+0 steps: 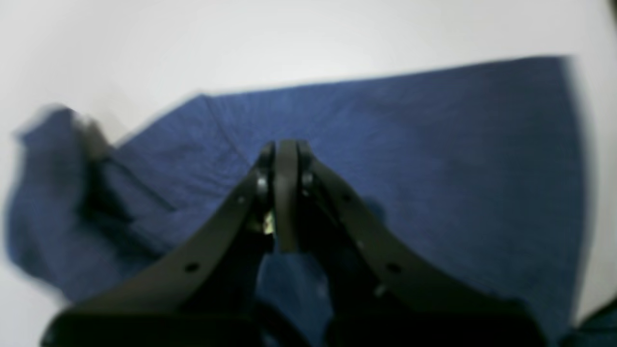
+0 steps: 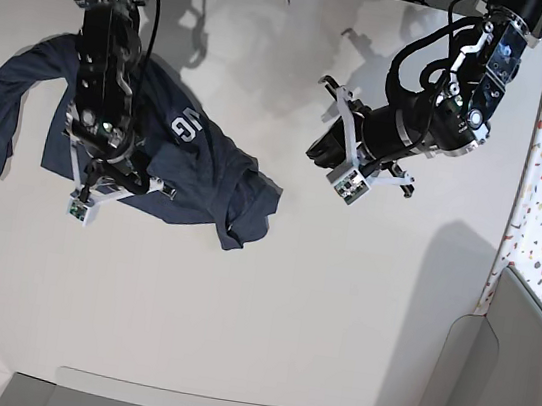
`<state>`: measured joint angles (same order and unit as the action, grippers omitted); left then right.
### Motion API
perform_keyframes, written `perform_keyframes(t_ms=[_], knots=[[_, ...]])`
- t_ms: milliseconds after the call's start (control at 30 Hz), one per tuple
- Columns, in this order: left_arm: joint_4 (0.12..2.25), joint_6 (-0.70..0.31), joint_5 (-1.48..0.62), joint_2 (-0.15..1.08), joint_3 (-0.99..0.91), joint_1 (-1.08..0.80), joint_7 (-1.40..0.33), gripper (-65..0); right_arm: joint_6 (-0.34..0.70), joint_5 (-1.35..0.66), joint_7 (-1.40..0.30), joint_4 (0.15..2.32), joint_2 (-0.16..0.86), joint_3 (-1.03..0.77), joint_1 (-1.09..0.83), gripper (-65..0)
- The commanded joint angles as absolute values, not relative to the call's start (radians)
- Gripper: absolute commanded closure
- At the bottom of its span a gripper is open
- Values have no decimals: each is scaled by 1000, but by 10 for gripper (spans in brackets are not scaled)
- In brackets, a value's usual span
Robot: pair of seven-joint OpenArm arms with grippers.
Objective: Layout the t-shirt on the table in an organized manner, then fold the t-shirt properly
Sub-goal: 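Release the shirt with the right gripper and regrasp its edge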
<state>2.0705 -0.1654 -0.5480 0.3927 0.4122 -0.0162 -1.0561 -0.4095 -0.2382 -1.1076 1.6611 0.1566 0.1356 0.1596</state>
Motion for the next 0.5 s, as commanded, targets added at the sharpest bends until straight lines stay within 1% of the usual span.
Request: perform_keyframes(t_ms=[0, 133, 300, 333, 400, 467], knots=[[2084, -162, -549, 383, 406, -7, -1044, -50, -409, -229, -1084, 1639, 166, 142, 209, 0], [2084, -162, -549, 326, 406, -8, -1044, -50, -409, -228, -1023, 1532, 186, 140, 272, 0], [2083, -162, -549, 312, 406, -15, -1044, -50, -407, -236, -1012, 1580, 265, 82, 277, 0], [2083, -162, -547, 314, 406, -27, -1044, -50, -406, -246, -1018, 1600, 282, 68, 272, -24], [2083, -162, -545, 314, 378, -47, -1044, -50, -369, -282, -1064, 1616, 315, 47, 269, -107], [2081, -162, -545, 311, 341, -68, -1044, -50, -291, -328, -1106, 1618, 349, 15, 255, -196]])
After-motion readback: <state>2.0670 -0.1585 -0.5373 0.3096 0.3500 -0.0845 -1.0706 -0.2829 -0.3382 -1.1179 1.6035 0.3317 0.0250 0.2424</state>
